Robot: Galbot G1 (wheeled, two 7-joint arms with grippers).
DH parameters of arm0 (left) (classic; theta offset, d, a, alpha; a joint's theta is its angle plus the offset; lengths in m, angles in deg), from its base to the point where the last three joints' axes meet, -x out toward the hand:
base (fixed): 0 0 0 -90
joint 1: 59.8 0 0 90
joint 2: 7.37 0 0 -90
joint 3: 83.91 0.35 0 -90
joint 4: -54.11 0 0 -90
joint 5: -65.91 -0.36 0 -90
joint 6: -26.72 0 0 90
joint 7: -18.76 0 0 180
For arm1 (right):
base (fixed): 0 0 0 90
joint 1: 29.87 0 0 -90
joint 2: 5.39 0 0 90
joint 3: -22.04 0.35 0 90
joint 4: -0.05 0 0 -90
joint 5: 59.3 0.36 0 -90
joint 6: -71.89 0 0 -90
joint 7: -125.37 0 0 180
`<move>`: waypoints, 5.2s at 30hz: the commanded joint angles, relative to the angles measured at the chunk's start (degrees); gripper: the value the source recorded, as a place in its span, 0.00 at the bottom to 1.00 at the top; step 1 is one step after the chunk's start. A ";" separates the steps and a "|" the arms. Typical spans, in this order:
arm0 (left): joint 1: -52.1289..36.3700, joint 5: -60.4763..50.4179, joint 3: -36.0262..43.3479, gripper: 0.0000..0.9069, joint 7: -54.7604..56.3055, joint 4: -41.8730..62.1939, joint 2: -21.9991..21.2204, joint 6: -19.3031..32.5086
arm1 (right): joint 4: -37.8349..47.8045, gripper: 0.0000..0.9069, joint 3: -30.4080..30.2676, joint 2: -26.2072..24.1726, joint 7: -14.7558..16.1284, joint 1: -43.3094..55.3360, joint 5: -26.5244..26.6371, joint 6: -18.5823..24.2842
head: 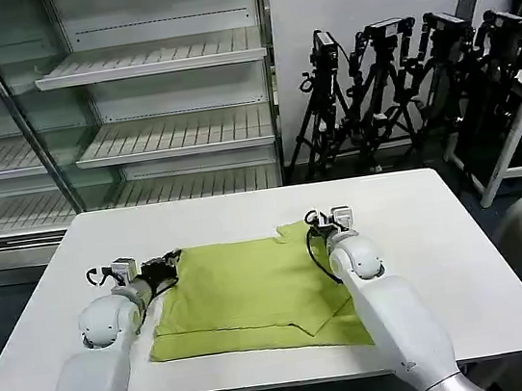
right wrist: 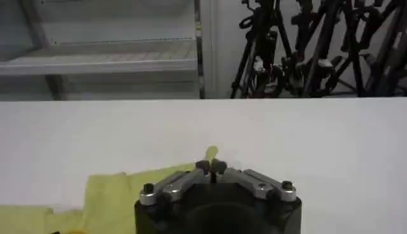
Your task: Fold and organize the clothes.
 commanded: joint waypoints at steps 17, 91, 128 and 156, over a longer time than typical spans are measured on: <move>13.69 4.28 -5.57 0.02 1.23 -17.13 1.86 1.33 | -26.01 0.00 -0.18 -10.17 -1.55 -12.21 4.68 -1.09; 31.17 4.10 -11.83 1.00 -0.71 -31.44 2.94 2.14 | -47.58 1.00 5.76 -17.32 0.65 -38.10 0.46 -1.05; 35.02 17.39 -8.93 0.02 19.17 -33.40 -1.89 -1.46 | -50.95 1.00 8.29 -16.40 0.96 -42.80 -1.65 -0.89; 32.97 5.67 -26.59 0.01 10.18 -29.00 15.25 -1.53 | -51.66 1.00 8.41 -16.32 0.71 -43.38 -2.95 -0.77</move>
